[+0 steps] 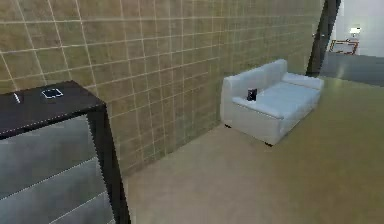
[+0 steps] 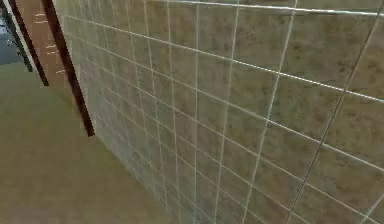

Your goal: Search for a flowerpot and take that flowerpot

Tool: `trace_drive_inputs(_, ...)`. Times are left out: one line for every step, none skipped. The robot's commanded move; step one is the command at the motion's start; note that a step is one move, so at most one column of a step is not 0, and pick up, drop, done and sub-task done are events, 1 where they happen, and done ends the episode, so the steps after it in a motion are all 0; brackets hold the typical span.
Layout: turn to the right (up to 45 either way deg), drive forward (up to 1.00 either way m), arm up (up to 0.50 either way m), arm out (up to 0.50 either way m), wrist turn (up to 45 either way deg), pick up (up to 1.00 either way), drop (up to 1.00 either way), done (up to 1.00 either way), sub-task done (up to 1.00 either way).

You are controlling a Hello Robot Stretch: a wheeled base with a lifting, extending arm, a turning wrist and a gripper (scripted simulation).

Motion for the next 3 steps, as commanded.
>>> trace_drive_inputs(-42.0,0.00,0.00,0.00,0.0,0.00,0.00,0.00,0.00)
trace_drive_inputs(0.0,0.45,0.00,0.00,0.0,0.00,0.00,0.00,0.00)
trace_drive_inputs(-45.0,0.00,0.00,0.00,0.0,0.00,0.00,0.00,0.00)
